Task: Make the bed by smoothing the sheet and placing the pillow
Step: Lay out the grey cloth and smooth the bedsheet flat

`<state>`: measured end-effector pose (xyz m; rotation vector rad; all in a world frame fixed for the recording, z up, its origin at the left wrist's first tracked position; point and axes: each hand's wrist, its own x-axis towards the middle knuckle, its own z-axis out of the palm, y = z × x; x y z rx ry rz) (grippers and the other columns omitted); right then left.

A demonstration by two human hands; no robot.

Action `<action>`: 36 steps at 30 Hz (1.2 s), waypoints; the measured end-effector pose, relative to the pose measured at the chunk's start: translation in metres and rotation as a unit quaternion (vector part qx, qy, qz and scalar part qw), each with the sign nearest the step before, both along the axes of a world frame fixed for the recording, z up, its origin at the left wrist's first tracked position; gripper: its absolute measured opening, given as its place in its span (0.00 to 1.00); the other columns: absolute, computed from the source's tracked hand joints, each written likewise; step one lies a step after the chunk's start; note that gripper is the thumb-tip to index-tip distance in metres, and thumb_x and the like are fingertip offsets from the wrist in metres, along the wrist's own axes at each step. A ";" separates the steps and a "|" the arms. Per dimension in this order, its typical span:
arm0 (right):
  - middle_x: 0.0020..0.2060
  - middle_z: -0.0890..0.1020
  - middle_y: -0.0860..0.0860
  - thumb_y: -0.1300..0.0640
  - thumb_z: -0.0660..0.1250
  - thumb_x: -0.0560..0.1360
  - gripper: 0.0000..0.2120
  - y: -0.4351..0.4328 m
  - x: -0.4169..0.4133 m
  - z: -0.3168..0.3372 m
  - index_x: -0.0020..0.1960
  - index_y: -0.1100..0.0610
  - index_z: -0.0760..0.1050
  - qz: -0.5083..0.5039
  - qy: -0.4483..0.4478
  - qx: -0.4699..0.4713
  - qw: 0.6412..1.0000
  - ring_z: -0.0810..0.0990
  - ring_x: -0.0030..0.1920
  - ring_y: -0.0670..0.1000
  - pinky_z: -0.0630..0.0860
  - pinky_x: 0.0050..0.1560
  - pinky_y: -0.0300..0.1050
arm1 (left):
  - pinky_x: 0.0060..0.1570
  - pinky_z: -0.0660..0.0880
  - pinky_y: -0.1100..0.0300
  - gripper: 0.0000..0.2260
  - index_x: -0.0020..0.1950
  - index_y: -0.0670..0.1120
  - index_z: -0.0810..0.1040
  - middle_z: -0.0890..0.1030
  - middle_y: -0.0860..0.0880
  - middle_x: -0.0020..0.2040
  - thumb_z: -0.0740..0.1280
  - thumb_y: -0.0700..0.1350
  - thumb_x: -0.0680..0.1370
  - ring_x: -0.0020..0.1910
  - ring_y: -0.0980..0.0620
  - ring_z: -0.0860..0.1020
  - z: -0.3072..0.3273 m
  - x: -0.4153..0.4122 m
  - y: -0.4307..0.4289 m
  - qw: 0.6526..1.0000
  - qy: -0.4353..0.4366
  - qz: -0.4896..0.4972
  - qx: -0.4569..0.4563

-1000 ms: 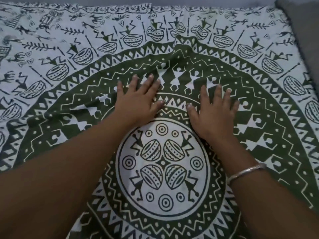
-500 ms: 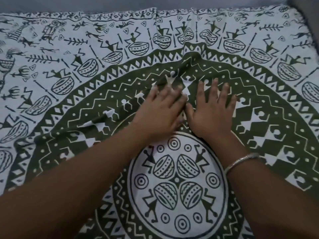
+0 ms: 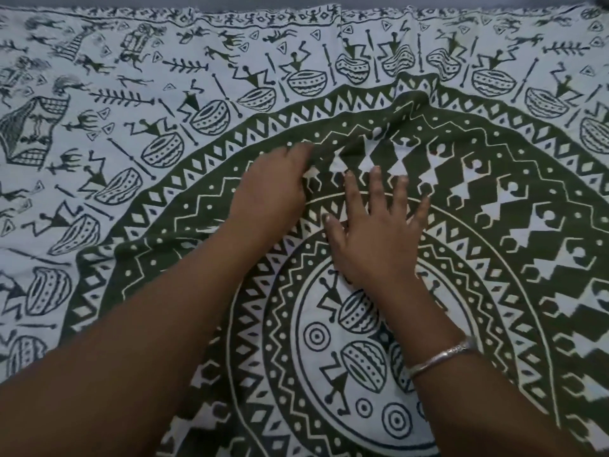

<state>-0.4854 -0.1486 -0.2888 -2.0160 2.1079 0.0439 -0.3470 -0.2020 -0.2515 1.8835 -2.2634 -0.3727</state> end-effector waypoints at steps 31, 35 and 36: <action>0.77 0.40 0.58 0.37 0.43 0.78 0.30 0.000 0.049 0.001 0.77 0.43 0.39 0.012 -0.009 -0.002 1.000 0.36 0.75 0.66 0.36 0.70 0.70 | 0.73 0.39 0.42 0.29 0.76 0.55 0.37 0.39 0.52 0.78 0.43 0.63 0.80 0.76 0.49 0.40 -0.030 0.079 0.036 0.973 -0.170 -0.139 0.071; 0.76 0.37 0.58 0.37 0.43 0.79 0.30 0.007 0.079 0.007 0.77 0.43 0.37 0.086 -0.008 0.017 0.996 0.33 0.74 0.66 0.34 0.69 0.70 | 0.71 0.39 0.39 0.28 0.78 0.52 0.41 0.40 0.50 0.78 0.44 0.60 0.81 0.76 0.44 0.40 -0.020 0.113 0.019 0.978 -0.181 0.053 0.084; 0.76 0.37 0.58 0.38 0.44 0.79 0.31 0.007 0.088 0.008 0.77 0.44 0.38 0.099 -0.008 0.023 0.995 0.33 0.74 0.67 0.34 0.69 0.70 | 0.71 0.38 0.40 0.28 0.78 0.51 0.41 0.40 0.49 0.78 0.44 0.59 0.81 0.76 0.43 0.40 -0.018 0.112 0.025 0.981 -0.189 0.005 0.045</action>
